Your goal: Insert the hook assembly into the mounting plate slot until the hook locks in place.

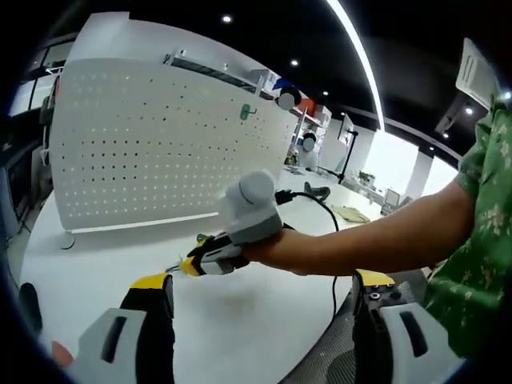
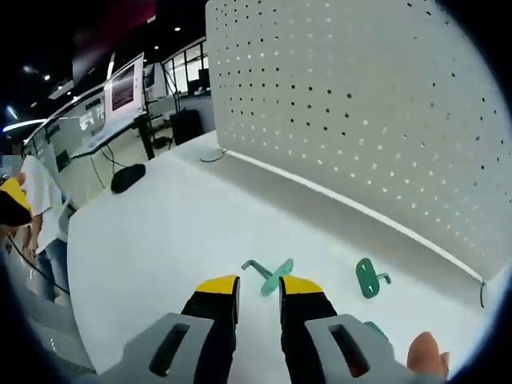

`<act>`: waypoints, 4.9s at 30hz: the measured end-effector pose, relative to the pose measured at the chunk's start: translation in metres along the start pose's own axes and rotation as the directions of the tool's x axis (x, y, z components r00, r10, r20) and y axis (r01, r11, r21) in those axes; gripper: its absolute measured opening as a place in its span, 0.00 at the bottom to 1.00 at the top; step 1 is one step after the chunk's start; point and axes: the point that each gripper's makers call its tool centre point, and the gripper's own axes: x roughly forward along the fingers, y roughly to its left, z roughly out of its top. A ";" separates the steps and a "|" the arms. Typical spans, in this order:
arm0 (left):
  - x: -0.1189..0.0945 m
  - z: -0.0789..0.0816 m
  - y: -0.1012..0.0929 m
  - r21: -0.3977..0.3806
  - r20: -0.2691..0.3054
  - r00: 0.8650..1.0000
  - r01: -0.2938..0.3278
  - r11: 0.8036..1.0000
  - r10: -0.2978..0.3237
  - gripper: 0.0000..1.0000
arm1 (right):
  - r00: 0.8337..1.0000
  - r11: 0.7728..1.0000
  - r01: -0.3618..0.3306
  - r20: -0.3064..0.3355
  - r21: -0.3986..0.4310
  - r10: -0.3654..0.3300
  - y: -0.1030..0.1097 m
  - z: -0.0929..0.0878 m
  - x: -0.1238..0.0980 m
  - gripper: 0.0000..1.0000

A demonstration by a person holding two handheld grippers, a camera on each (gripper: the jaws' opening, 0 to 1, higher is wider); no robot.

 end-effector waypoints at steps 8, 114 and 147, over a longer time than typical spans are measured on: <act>0.001 -0.003 0.009 0.015 -0.017 1.000 -0.019 1.000 0.019 0.95 | 0.999 1.000 0.010 -0.034 0.028 -0.009 -0.004 -0.009 0.012 0.16; -0.014 0.042 -0.012 0.328 -0.026 0.999 -0.022 0.944 0.032 0.90 | 0.953 0.964 -0.252 0.197 0.086 0.232 0.012 0.072 -0.143 0.00; -0.032 0.048 -0.046 0.440 -0.033 0.999 -0.007 0.898 0.023 0.87 | 0.928 0.943 -0.330 0.199 0.043 0.316 0.048 0.067 -0.196 0.00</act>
